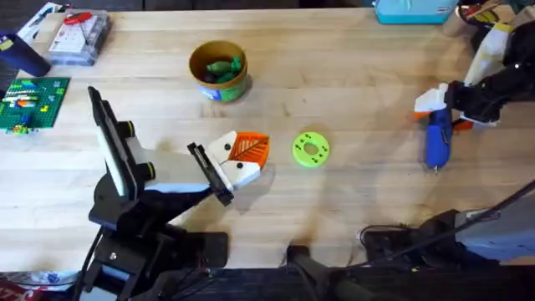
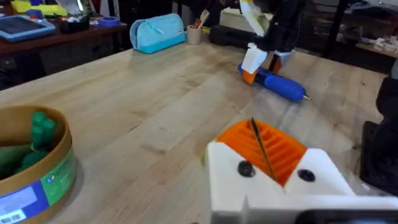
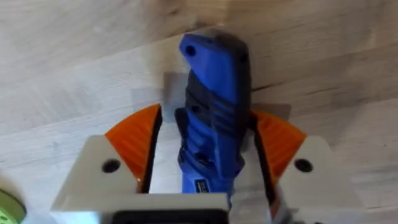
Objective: Pick up the gripper from the table and insert it into the empty holder that is missing its gripper. Then pick up a screw, insert it into the mounting hole, and use the screwdriver to tighten it. Finally, clean up the table by picking up the vegetable and placing it into the bucket.
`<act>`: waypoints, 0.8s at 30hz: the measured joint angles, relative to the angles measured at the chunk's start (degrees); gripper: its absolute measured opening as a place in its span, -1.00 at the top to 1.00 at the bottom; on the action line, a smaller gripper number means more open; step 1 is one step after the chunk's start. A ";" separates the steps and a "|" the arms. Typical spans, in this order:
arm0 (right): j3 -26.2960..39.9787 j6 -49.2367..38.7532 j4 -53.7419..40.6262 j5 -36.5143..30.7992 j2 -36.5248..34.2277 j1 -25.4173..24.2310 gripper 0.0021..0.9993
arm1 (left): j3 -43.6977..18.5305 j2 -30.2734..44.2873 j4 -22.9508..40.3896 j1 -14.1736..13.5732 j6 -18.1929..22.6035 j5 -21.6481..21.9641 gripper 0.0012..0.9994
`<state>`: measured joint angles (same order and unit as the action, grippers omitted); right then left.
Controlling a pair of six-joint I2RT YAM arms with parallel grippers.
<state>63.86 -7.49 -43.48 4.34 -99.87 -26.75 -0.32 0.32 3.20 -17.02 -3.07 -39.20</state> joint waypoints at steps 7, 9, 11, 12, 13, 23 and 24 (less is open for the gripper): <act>-0.30 0.25 0.97 -1.44 0.01 -0.06 -0.37 | 0.00 0.00 0.00 0.00 0.00 0.00 0.98; -0.35 0.23 1.32 -1.56 -0.01 -0.06 -0.36 | 0.00 -0.01 0.00 0.00 0.00 0.00 0.98; -0.45 0.26 2.41 -1.51 0.01 -0.06 -0.33 | 0.00 0.00 0.00 0.00 0.00 0.01 0.98; -0.46 0.33 3.06 -1.46 0.00 -0.05 -0.30 | 0.00 0.00 0.01 0.00 0.00 0.01 0.98; -0.46 0.44 3.48 -1.42 -0.01 -0.03 -0.29 | 0.00 0.00 0.01 0.00 0.00 0.01 0.98; -0.50 0.60 3.98 -1.91 0.00 -0.22 0.05 | 0.00 0.00 0.00 0.00 0.00 0.01 0.98; -0.51 0.51 4.16 -1.94 -0.01 -0.29 0.23 | 0.00 0.00 0.00 0.00 0.01 0.02 0.98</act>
<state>63.34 -6.98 -39.33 2.40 -99.88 -27.04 -0.32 0.32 3.20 -17.02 -3.06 -39.18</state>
